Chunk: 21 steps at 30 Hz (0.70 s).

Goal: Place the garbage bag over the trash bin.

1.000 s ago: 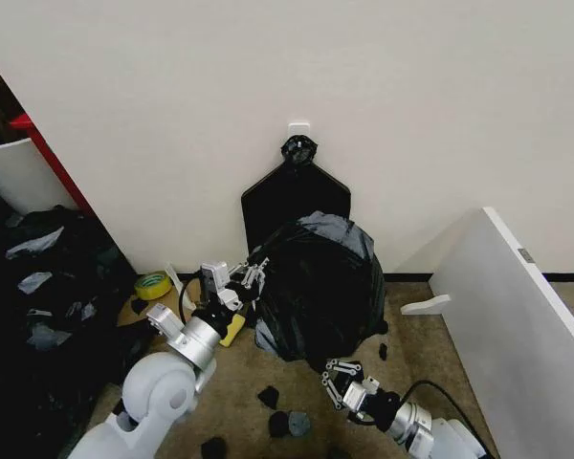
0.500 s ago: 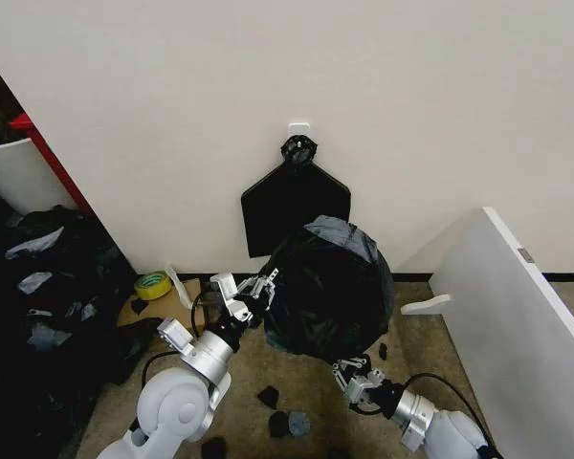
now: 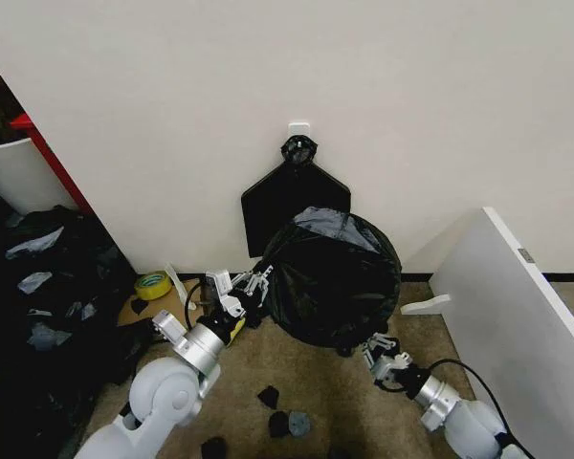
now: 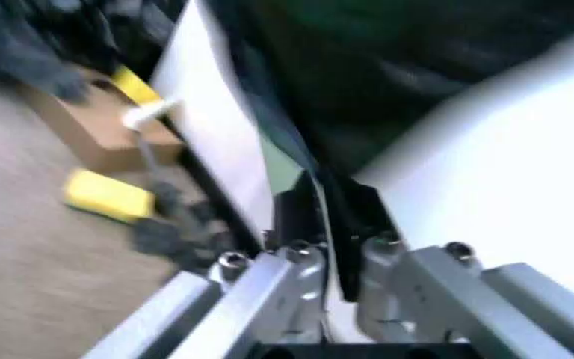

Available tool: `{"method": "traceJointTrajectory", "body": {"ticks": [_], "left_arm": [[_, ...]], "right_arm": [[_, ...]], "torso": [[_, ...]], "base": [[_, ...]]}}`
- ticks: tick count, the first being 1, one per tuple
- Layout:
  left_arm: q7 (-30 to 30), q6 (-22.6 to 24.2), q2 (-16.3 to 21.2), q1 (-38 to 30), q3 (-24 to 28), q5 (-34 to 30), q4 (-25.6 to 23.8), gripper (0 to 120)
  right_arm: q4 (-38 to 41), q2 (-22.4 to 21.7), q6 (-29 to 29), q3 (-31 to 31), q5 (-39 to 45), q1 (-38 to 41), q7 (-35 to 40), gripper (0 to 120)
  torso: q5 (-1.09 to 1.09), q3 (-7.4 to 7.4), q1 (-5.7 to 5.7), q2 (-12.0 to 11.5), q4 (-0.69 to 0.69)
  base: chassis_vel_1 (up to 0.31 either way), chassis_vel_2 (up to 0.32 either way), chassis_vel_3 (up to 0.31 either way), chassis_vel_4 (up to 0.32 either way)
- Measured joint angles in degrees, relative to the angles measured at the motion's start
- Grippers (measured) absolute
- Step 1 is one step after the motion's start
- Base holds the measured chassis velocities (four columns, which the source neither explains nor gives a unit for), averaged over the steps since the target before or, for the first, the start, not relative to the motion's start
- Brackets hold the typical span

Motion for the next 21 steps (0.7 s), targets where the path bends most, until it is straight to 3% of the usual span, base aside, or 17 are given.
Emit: {"method": "traceJointTrajectory", "body": {"ticks": [4,5,10,12,16,21], "left_arm": [[1.1,-1.5,0.6,-0.8,0.0,1.9,1.8,5],[1.1,-1.5,0.6,-0.8,0.0,1.9,1.8,5],[2.5,-3.1,2.3,-1.9,-0.1,4.2,3.8,5],[2.7,-3.4,2.6,-1.9,-0.1,4.7,4.1,5],[4.1,-5.5,4.1,-1.9,-0.1,9.8,5.6,5],[4.6,-6.5,4.3,-1.3,0.4,12.9,6.4,5]], "right_arm": [[-1.4,-0.5,3.1,-0.1,17.0,0.1,-16.7,23],[-1.4,-0.5,3.1,-0.1,17.0,0.1,-16.7,23],[-3.9,-1.6,4.0,2.5,28.6,1.1,-31.3,42],[-4.1,-1.7,4.0,3.0,29.8,1.3,-32.6,46],[-2.5,-2.9,1.9,7.6,38.7,1.9,-40.6,65],[4.2,-4.0,0.1,9.2,41.2,1.2,-35.4,81]], "torso": [[0.01,0.00,0.00,0.0,0.00],[0.01,0.00,0.00,0.0,0.00],[0.00,0.00,0.00,0.0,-0.01],[0.00,0.00,0.00,0.0,-0.01],[0.00,0.00,0.00,0.0,-0.01],[-0.01,0.00,0.00,0.0,0.00]], "base": [[0.000,0.000,0.000,0.000],[0.000,0.000,0.000,0.000],[0.000,0.000,0.000,0.000],[0.000,0.000,0.000,0.000],[0.000,0.000,0.000,0.000],[0.000,0.000,0.000,0.000]]}}
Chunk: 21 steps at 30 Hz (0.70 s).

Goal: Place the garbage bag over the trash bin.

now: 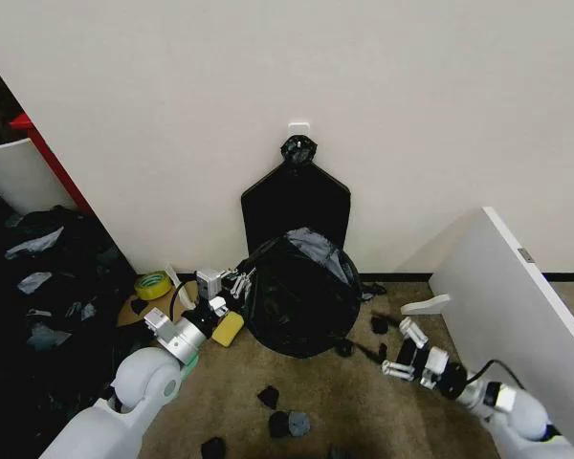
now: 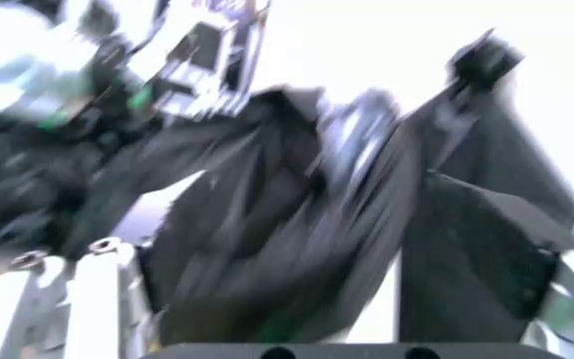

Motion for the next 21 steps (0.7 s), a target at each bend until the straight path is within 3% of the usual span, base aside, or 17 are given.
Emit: {"method": "traceJointTrajectory", "body": {"ticks": [2,5,7,9,12,14,21], "left_arm": [[0.1,-0.2,-0.2,0.3,0.5,0.8,0.0,5],[0.2,-0.2,-0.8,0.9,1.4,1.9,-0.2,5],[0.2,-0.2,-0.9,1.1,1.6,2.1,-0.4,5],[0.2,-0.2,-1.3,1.7,2.1,2.5,-0.8,5],[0.2,-0.2,-1.5,2.0,2.2,2.5,-1.2,5],[0.1,-0.2,-1.6,2.4,2.2,2.5,-1.6,5],[-0.1,-0.1,-1.8,2.8,2.1,2.4,-2.1,5]], "right_arm": [[3.8,-0.1,-0.9,-0.5,-2.7,-0.7,7.6,90],[10.7,0.7,-3.3,-2.5,-15.4,-2.5,24.6,98],[12.1,1.0,-4.1,-3.1,-19.0,-2.9,28.5,99],[15.2,2.3,-6.7,-4.7,-29.8,-4.0,37.7,100],[16.6,3.0,-8.3,-5.5,-35.6,-4.5,41.4,99],[17.6,3.6,-10.4,-6.2,-41.6,-5.0,44.8,91],[18.3,3.8,-14.0,-6.2,-47.1,-5.1,48.7,69]], "torso": [[0.00,0.00,0.00,0.0,0.00],[-0.01,0.00,0.00,0.0,0.00],[0.00,0.00,0.00,0.0,0.00],[0.00,0.00,0.00,0.0,-0.01],[0.01,0.00,0.00,0.0,-0.01],[0.01,-0.01,0.00,0.0,-0.01],[0.00,-0.01,0.00,0.0,-0.01]], "base": [[0.000,0.000,0.000,0.000],[0.000,0.000,0.000,0.000],[0.000,0.000,0.000,0.000],[0.000,0.000,0.000,0.000],[0.000,0.000,0.000,0.000],[0.000,0.000,0.000,0.000],[0.000,0.000,0.000,0.000]]}}
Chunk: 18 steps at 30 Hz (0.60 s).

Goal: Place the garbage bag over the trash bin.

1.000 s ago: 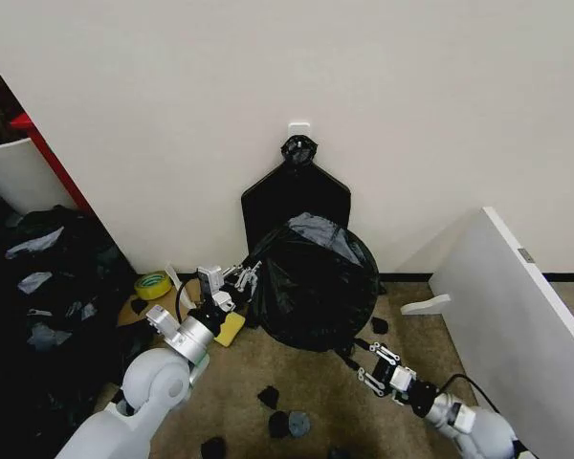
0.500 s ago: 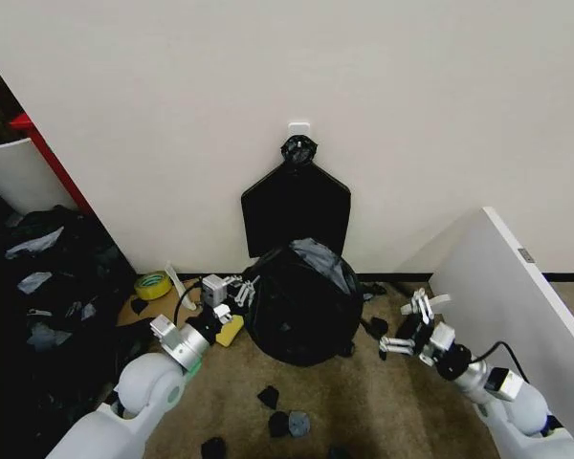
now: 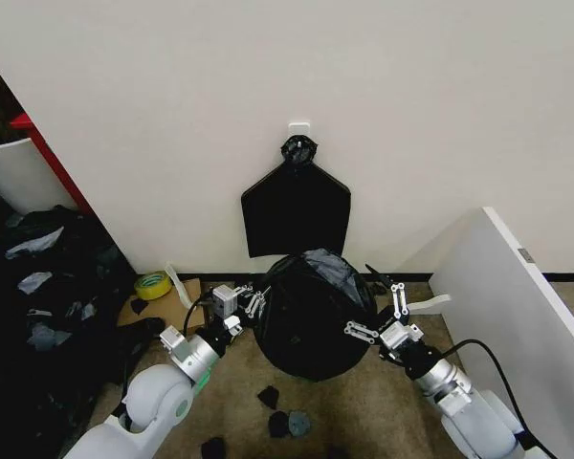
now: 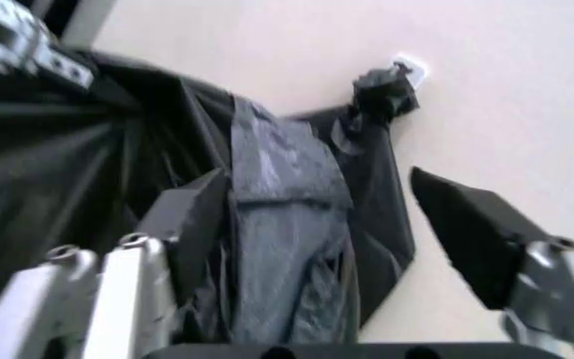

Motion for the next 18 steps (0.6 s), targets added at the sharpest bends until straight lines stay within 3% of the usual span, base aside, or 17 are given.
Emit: {"method": "traceJointTrajectory", "body": {"ticks": [4,18], "left_arm": [[-0.1,0.2,-0.4,0.0,0.2,-0.1,-0.3,5],[-0.3,0.6,-0.5,0.1,0.1,-0.7,-0.9,5]], "right_arm": [[0.2,0.0,-1.1,0.3,-2.6,-0.2,0.6,56],[1.0,0.4,-0.9,0.3,-6.1,-0.8,1.5,55]], "torso": [[0.00,0.00,0.00,0.0,0.00],[0.00,0.00,0.00,0.0,0.00]], "base": [[0.000,0.000,0.000,0.000],[0.000,0.000,0.000,0.000]]}}
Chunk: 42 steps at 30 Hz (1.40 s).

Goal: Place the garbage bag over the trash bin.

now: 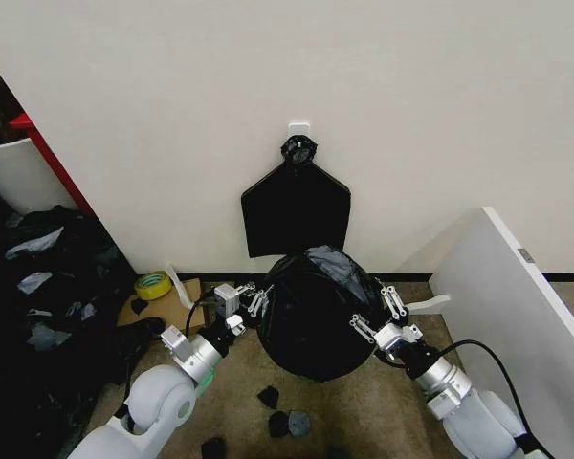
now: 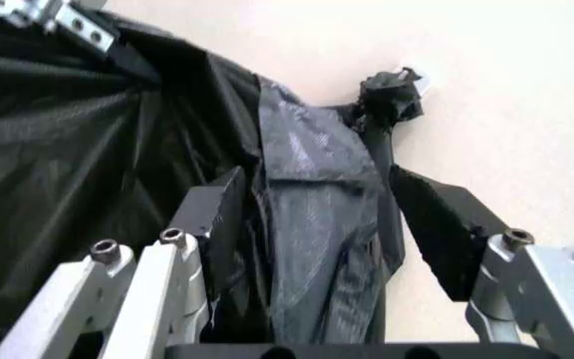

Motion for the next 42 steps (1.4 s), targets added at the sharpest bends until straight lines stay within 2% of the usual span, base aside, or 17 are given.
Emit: {"method": "traceJointTrajectory", "body": {"ticks": [29,39,40,42], "left_arm": [[0.1,0.1,-0.4,0.3,0.0,0.2,-0.5,5],[0.1,0.1,-0.4,0.8,-0.2,0.4,-0.7,5],[0.1,0.1,-0.4,0.8,-0.2,0.4,-0.7,5],[0.1,0.1,-0.4,0.9,-0.2,0.6,-0.7,5]], "right_arm": [[0.9,-0.1,-2.5,0.3,-1.6,-0.5,1.7,55],[2.3,-0.5,-4.3,-0.4,3.2,-0.8,3.6,19],[2.3,-0.5,-4.3,-0.4,3.2,-0.8,3.6,19],[3.0,-0.7,-4.9,-0.7,5.5,-0.8,3.8,9]], "torso": [[0.00,0.00,0.00,0.0,0.00],[0.00,0.00,0.00,0.0,0.00],[0.00,0.00,0.00,0.0,0.00],[0.00,0.00,0.00,0.0,0.00]], "base": [[0.000,0.000,0.000,0.000],[0.000,0.000,0.000,0.000],[0.000,0.000,0.000,0.000],[0.000,0.000,0.000,0.000]]}}
